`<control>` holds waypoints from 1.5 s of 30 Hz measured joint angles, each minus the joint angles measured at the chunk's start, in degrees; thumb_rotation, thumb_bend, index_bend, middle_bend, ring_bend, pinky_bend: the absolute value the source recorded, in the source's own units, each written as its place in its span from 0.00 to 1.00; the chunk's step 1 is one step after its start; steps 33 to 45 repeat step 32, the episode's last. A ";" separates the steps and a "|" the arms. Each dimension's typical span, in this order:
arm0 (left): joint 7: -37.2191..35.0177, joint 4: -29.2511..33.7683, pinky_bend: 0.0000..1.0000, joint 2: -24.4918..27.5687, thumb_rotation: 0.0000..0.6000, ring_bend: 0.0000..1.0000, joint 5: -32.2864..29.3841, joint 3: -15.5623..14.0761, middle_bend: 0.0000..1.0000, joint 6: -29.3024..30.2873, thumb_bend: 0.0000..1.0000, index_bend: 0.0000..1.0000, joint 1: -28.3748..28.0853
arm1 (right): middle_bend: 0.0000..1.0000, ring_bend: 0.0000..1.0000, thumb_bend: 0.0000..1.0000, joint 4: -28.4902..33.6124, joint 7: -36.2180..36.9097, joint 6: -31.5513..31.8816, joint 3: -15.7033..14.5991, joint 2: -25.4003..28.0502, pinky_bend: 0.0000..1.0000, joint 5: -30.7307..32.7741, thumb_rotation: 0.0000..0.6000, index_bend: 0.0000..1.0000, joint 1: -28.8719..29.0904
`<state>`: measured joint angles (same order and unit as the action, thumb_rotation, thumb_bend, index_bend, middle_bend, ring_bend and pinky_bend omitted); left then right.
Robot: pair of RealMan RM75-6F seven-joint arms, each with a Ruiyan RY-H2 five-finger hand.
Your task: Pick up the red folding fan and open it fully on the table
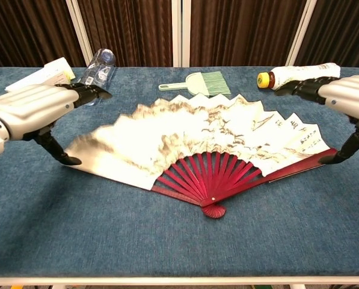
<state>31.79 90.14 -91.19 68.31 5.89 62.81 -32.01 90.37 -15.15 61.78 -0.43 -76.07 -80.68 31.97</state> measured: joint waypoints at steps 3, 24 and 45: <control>2.97 4.11 0.07 3.76 1.00 0.00 -4.47 0.99 0.02 -1.32 0.00 0.07 -0.55 | 0.00 0.00 0.00 0.67 2.09 1.69 0.39 1.11 0.00 -0.40 1.00 0.00 -0.95; -21.73 -1.57 0.09 17.37 1.00 0.00 3.40 -0.66 0.12 18.84 0.00 0.14 16.38 | 0.13 0.00 0.21 -3.52 22.56 21.46 -0.32 10.06 0.00 -3.99 1.00 0.07 -17.21; -20.64 3.73 0.09 20.14 1.00 0.00 7.00 -5.34 0.12 30.01 0.00 0.14 26.67 | 0.13 0.00 0.21 -3.02 27.55 25.77 -2.33 11.59 0.00 -4.82 1.00 0.07 -23.50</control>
